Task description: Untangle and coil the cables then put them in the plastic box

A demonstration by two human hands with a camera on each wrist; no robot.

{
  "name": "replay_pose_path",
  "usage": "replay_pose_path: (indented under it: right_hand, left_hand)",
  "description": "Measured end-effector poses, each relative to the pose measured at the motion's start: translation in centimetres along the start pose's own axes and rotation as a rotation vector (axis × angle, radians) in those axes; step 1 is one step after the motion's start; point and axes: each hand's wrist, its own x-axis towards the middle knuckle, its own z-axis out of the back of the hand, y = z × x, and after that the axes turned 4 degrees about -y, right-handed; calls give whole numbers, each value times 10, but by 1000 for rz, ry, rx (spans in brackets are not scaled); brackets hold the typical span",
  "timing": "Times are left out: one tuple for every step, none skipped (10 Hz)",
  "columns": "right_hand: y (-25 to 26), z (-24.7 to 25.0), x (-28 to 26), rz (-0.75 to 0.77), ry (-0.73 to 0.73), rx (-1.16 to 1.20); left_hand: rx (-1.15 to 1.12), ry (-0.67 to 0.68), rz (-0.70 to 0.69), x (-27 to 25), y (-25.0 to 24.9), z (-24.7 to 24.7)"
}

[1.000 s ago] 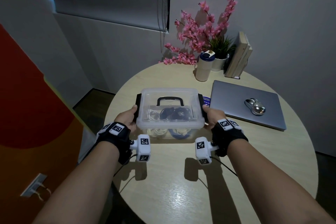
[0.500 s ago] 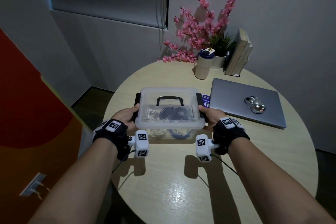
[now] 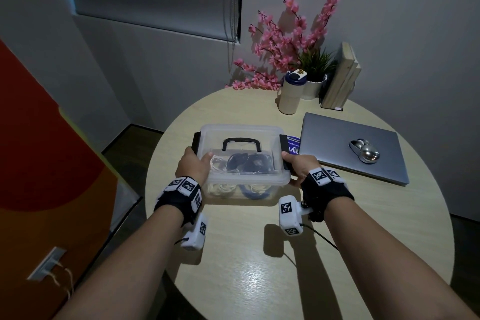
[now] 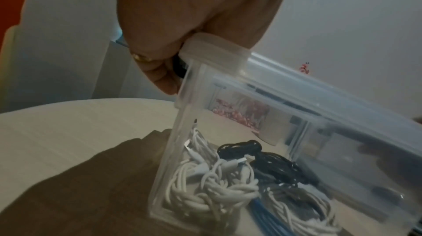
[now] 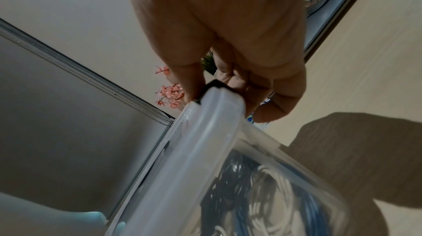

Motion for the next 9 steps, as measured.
replay_pose_path:
  right_hand:
    - [-1, -1, 5, 6, -3, -4]
    - [-2, -1, 10, 7, -6, -4]
    - [-2, -1, 7, 12, 3, 14]
    - [-1, 0, 4, 18, 17, 8]
    - [-2, 0, 6, 43, -1, -24]
    - [-1, 1, 0, 103, -24, -121]
    - [5, 3, -18, 213, -37, -219]
    - [18, 13, -30, 369, -61, -489]
    - [39, 30, -39, 493, -70, -556]
  left_hand:
    - [38, -49, -37, -8, 3, -3]
    - [36, -65, -38, -10, 6, -5]
    - [50, -68, -83, -8, 5, -6]
    - [68, -59, -93, -8, 2, -4]
    - [91, -12, -87, -9, 0, -2]
    - [-9, 79, -40, -5, -1, 4]
    - [-184, 165, -19, -6, 2, 12]
    - [-259, 247, 7, -11, 6, 25]
    - [-337, 332, 101, -18, 30, 36]
